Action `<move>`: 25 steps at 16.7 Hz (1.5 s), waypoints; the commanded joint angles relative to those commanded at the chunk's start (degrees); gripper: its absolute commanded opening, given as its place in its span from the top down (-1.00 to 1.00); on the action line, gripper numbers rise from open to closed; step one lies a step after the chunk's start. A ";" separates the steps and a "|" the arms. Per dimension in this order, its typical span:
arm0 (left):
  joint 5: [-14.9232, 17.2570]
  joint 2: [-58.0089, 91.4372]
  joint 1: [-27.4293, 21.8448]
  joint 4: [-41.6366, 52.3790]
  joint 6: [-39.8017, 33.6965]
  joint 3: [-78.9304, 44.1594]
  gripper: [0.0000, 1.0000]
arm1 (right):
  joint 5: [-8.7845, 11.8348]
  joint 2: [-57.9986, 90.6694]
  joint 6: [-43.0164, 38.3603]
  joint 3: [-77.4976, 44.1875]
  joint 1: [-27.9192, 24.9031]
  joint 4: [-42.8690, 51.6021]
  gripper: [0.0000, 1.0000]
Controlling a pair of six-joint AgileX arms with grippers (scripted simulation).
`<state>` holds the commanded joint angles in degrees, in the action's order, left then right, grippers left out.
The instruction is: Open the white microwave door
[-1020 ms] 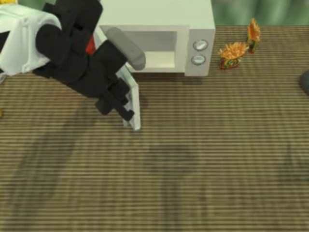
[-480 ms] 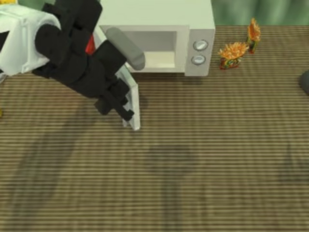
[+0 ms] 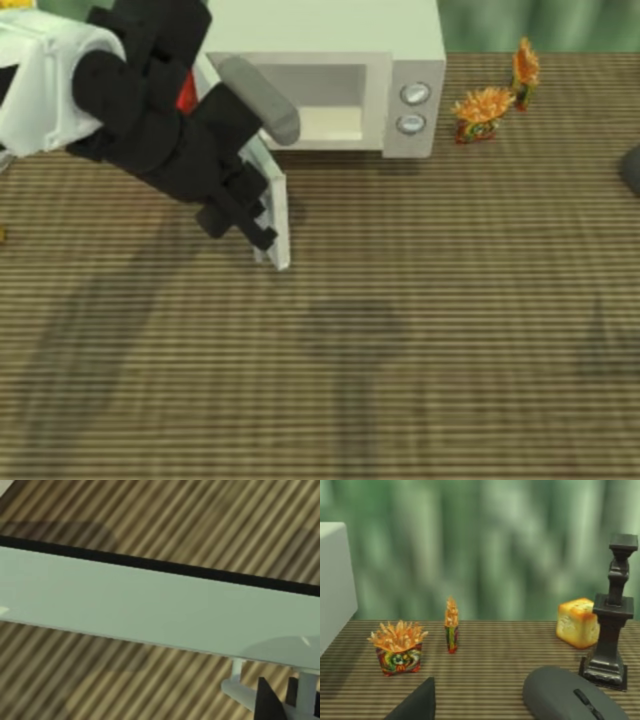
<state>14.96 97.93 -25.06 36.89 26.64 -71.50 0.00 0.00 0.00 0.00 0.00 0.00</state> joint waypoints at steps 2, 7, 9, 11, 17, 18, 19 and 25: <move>0.35 -0.02 0.35 0.29 0.87 0.02 1.00 | 0.00 0.00 0.00 0.00 0.00 0.00 -1.00; 3.46 -0.65 3.36 2.42 8.11 0.09 1.00 | 0.00 0.00 0.00 0.00 0.00 0.00 -1.00; 4.38 -0.77 4.28 3.17 10.23 0.29 1.00 | 0.00 0.00 0.00 0.00 0.00 0.00 -1.00; 4.51 -0.77 4.42 3.30 10.54 0.34 1.00 | 0.00 0.00 0.00 0.00 0.00 0.00 -1.00; 4.51 -0.77 4.42 3.30 10.54 0.34 1.00 | 0.00 0.00 0.00 0.00 0.00 0.00 -1.00; 4.51 -0.77 4.42 3.30 10.54 0.34 1.00 | 0.00 0.00 0.00 0.00 0.00 0.00 -1.00; 4.51 -0.77 4.42 3.30 10.54 0.34 1.00 | 0.00 0.00 0.00 0.00 0.00 0.00 -1.00; 4.51 -0.77 4.42 3.30 10.54 0.34 1.00 | 0.00 0.00 0.00 0.00 0.00 0.00 -1.00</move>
